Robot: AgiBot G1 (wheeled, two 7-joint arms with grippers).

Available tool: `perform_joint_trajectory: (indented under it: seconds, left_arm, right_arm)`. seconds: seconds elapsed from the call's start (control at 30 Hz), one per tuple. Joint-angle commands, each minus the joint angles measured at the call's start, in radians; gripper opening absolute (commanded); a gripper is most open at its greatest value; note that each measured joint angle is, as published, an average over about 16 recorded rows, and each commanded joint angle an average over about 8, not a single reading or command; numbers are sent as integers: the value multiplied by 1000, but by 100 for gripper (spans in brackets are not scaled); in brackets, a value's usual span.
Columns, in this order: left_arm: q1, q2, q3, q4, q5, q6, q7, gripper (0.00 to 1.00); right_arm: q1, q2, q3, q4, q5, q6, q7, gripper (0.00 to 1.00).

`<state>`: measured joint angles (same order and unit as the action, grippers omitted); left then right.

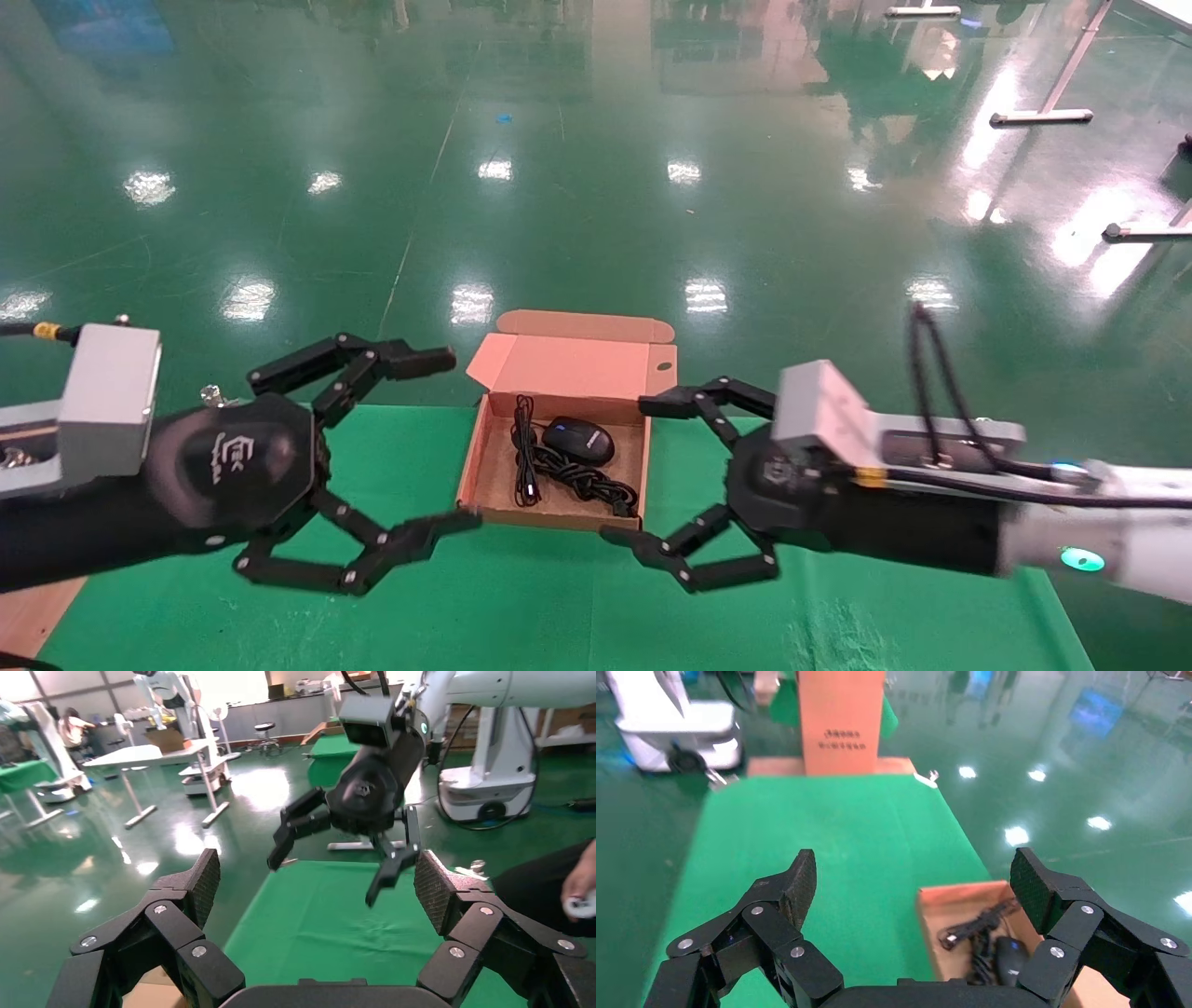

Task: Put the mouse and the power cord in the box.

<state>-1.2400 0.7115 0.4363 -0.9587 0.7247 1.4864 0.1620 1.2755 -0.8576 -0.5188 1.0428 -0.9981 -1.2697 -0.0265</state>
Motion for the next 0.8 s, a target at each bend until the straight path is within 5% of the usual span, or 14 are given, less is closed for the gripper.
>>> perform_joint_trajectory:
  seconds: [0.03, 0.8]
  left_arm:
    - [16, -10, -15, -32, 1, 1, -34, 100]
    - [173, -105, -164, -341, 6, 10, -360, 100]
  right_arm:
    - [-21, 26, 25, 25, 28, -23, 22, 100]
    - [-208, 255, 248, 250, 278, -234, 215, 100]
